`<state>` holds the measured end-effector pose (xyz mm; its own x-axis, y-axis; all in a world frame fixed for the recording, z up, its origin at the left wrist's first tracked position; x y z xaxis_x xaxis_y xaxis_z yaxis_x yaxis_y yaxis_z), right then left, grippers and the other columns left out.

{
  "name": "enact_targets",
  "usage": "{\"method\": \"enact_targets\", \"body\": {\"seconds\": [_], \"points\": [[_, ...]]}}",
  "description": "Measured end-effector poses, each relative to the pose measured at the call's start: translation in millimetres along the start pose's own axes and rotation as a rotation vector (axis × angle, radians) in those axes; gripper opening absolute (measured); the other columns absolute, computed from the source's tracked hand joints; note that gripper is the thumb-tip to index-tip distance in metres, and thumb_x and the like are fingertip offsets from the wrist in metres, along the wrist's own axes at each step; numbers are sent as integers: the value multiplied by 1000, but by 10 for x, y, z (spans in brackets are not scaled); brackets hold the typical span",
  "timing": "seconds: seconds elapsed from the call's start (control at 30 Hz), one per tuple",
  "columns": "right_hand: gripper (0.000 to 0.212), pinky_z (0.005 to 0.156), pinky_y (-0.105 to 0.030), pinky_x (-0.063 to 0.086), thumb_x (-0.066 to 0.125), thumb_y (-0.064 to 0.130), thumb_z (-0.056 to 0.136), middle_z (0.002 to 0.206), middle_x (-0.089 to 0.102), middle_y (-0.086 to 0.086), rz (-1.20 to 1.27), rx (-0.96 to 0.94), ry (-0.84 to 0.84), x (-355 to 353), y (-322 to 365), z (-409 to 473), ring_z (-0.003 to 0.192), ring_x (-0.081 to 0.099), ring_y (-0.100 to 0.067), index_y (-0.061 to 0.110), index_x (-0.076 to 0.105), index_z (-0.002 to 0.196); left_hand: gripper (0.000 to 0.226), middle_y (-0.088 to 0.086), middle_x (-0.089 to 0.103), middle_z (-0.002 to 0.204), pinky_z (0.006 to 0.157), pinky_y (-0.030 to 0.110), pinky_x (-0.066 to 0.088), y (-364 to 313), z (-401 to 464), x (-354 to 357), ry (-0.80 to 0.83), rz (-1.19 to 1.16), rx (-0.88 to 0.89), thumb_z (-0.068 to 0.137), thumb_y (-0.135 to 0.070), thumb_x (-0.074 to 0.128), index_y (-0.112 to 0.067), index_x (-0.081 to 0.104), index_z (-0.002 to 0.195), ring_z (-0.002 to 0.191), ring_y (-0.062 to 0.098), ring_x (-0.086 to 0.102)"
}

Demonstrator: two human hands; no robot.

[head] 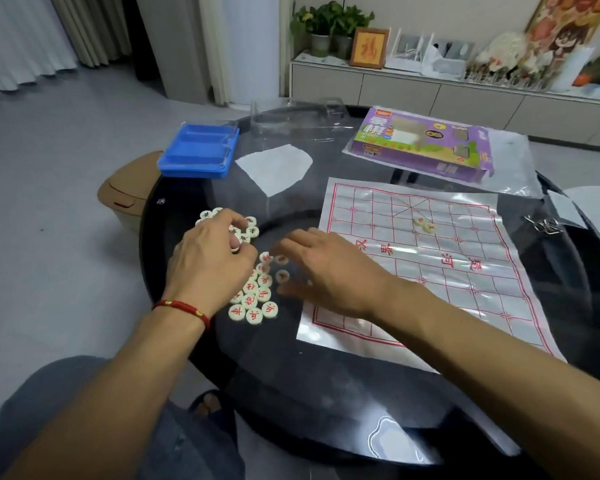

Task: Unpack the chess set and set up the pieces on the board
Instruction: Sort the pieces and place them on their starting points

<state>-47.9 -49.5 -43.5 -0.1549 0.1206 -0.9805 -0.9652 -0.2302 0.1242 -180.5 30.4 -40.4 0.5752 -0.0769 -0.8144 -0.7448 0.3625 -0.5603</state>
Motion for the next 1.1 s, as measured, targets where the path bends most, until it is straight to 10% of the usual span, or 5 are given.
{"method": "enact_targets", "body": {"seconds": [0.67, 0.9, 1.1], "points": [[20, 80, -33, 53, 65, 26, 97, 105, 65, -3, 153, 4, 1, 57, -96, 100, 90, 61, -18, 14, 73, 112, 27, -9, 66, 96, 75, 35, 49, -19, -55, -37, -7, -5, 14, 89, -26, 59, -30, 59, 116, 90, 17, 61], [17, 82, -45, 58, 69, 17, 93, 99, 75, -11, 104, 469, -275, -379, -1440, -173, 85, 69, -24, 5, 77, 103, 28, -12, 64, 88, 78, 38, 52, -20, -67, -37, -5, -6, 13, 88, -25, 59, -29, 60, 116, 86, 17, 61], [17, 78, -49, 57, 67, 15, 90, 94, 71, -21, -70, 649, -148, -129, -1920, -372, 82, 64, -38, 0, 75, 93, 28, -9, 67, 101, 83, 40, 53, 36, -41, 12, 28, 61, -47, 85, -25, 64, -33, 64, 111, 99, 22, 62]]}}
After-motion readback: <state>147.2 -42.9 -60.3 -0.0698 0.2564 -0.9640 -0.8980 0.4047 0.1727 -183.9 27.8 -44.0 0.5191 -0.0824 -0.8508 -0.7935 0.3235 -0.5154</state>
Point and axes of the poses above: each hand's wrist, its own z-axis towards the middle knuckle, its own x-axis out of the palm, y = z × x, the point moved 7 cm from there along z, towards the middle knuckle
